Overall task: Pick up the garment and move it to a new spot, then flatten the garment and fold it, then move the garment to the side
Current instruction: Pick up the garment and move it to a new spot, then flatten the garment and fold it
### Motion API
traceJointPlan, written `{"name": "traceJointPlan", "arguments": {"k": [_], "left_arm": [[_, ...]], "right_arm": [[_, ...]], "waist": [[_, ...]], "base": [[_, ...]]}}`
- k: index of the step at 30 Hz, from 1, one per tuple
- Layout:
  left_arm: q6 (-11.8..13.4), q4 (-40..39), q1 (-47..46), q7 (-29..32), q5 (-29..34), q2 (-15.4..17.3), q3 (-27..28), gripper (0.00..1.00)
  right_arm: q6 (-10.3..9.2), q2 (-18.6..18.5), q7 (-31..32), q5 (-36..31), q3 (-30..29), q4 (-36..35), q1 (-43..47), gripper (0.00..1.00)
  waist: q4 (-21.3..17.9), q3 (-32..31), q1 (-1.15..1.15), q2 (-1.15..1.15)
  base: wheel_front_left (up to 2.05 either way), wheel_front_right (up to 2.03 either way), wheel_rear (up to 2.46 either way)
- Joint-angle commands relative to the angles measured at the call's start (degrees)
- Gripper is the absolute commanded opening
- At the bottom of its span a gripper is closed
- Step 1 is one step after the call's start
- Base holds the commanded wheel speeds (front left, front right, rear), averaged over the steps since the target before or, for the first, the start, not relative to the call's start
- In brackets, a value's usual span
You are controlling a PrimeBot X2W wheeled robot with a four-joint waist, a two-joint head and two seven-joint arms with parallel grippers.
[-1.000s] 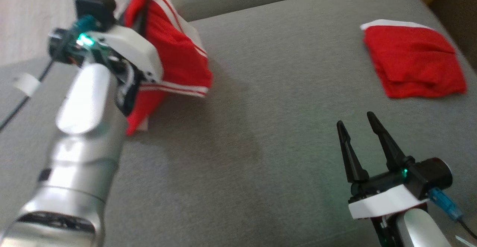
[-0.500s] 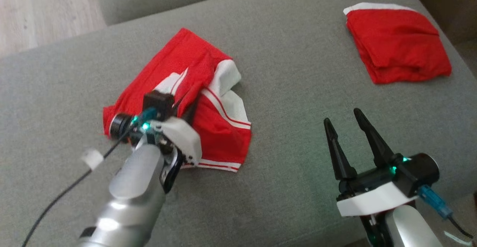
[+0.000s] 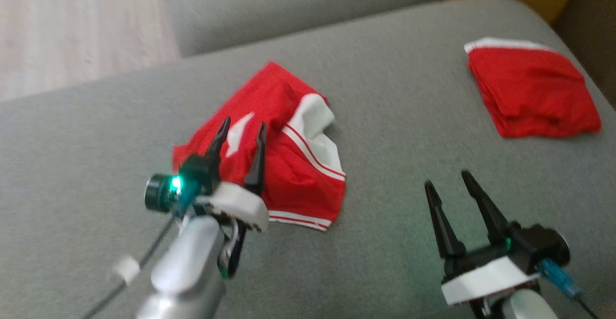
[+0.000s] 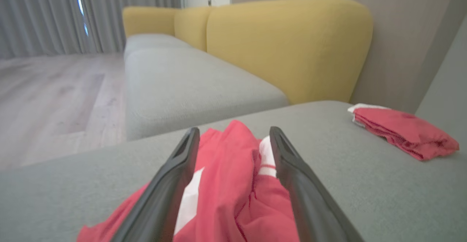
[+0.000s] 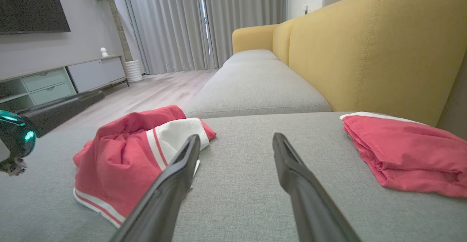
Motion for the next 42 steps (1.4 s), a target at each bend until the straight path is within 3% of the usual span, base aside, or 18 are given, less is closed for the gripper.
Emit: {"name": "traceJointPlan", "arguments": {"k": [1, 9, 18, 25, 42], "left_arm": [[1.4, -4.2, 0.6, -0.7, 1.2, 0.5, 2.2, 1.0], [7.0, -21.6, 19.3, -0.7, 5.1, 1.9, 8.2, 1.0], [9.7, -39.4, 38.7, -0.7, 12.2, 1.7, 15.0, 1.0], [9.4, -40.0, 43.9, -0.7, 14.5, 1.1, 15.3, 1.0], [7.9, -39.4, 43.1, -0.7, 16.4, 0.6, 16.4, 1.0]], "right_arm": [[-0.05, -0.5, -0.6, 0.3, 0.6, -1.5, -0.4, 1.0], [-0.05, 0.6, -0.6, -0.7, -3.5, -0.4, 4.2, 1.0], [-0.05, 2.5, -0.6, -2.1, -7.5, 0.3, 11.1, 1.0], [-0.05, 3.1, -0.6, -3.0, -8.6, 0.3, 12.9, 1.0], [-0.05, 3.4, -0.6, -3.0, -8.4, 0.6, 11.9, 1.0]], "waist": [[3.6, -4.2, 0.01, 0.0], [8.1, -10.0, 0.01, 0.0], [11.1, -13.0, 0.01, 0.0], [12.1, -13.1, 0.01, 0.0], [12.4, -12.4, 0.01, 0.0]], "base": [[0.0, 0.0, 0.0], [0.0, 0.0, 0.0], [0.0, 0.0, 0.0], [0.0, 0.0, 0.0], [0.0, 0.0, 0.0]]}}
